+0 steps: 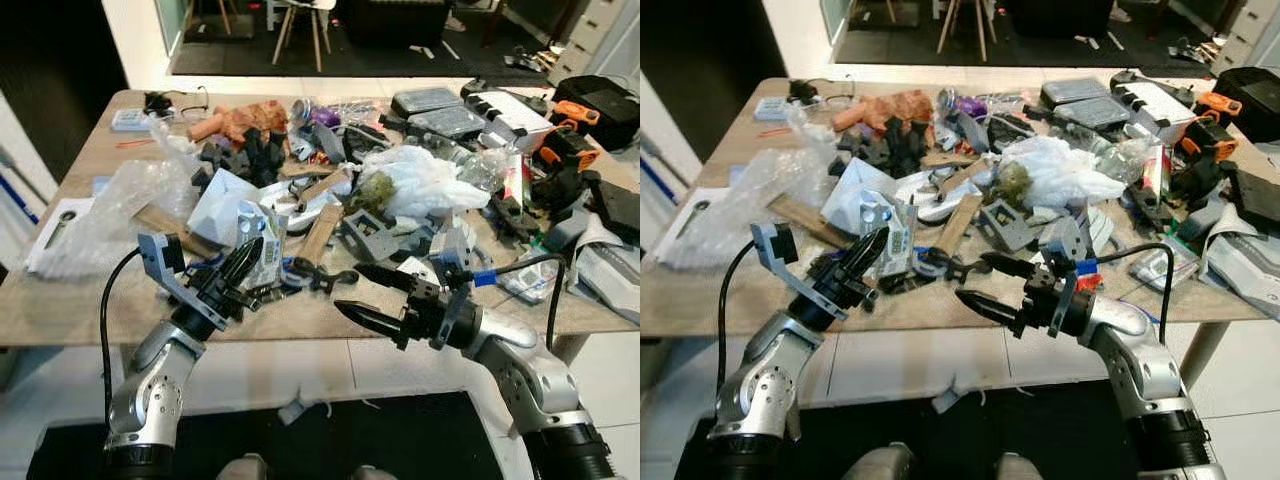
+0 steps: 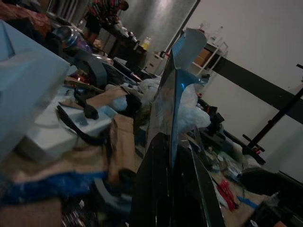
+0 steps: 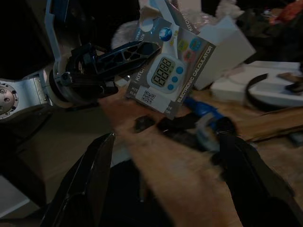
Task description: Picking trash to rubbish bin
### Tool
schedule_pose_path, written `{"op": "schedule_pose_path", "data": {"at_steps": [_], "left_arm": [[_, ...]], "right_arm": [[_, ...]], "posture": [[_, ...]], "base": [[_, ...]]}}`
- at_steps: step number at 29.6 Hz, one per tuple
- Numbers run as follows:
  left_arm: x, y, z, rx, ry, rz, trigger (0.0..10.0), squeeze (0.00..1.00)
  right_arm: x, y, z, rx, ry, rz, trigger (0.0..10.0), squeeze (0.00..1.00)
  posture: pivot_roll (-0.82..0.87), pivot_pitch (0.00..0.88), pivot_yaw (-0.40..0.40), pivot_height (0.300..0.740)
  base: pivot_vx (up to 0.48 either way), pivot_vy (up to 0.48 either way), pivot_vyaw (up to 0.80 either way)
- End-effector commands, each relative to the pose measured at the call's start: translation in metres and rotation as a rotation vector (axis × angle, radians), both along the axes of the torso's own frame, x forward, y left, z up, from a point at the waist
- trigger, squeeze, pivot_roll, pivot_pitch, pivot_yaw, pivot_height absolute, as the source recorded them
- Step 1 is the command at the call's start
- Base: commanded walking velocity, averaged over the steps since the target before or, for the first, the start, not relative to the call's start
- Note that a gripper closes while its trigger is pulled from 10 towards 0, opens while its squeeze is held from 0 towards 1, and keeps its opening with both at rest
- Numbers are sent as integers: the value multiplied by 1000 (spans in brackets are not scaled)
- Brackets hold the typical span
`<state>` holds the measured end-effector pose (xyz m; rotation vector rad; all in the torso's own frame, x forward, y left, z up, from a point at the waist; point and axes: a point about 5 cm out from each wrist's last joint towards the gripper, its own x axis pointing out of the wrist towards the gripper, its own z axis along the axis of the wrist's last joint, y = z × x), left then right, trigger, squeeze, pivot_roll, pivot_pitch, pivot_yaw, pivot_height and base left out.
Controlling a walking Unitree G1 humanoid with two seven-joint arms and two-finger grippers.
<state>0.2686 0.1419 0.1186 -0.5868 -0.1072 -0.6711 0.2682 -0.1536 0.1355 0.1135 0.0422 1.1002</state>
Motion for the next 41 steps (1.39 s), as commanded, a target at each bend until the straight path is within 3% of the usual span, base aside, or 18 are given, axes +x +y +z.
{"op": "schedule_pose_path", "data": {"at_steps": [1,27,33,41], "left_arm": [[0,-2,-2,17,3,-6,10000,0],[3,-6,0,48,-14,-46,10000,0],[3,-7,0,50,-19,-51,10000,0],[3,-8,1,58,-24,-65,10000,0]], "right_arm": [[0,-3,-3,-7,20,-12,10000,0],[1,2,3,2,16,-29,10000,0],[3,3,2,-20,26,-43,10000,0],[3,3,1,-40,31,-40,10000,0]], "posture": [[-3,0,-24,740],[-4,0,-25,740],[-4,0,-25,740],[-5,0,-24,740]], "base": [[-371,0,0],[-371,0,0],[0,0,-175],[0,0,-798]]}}
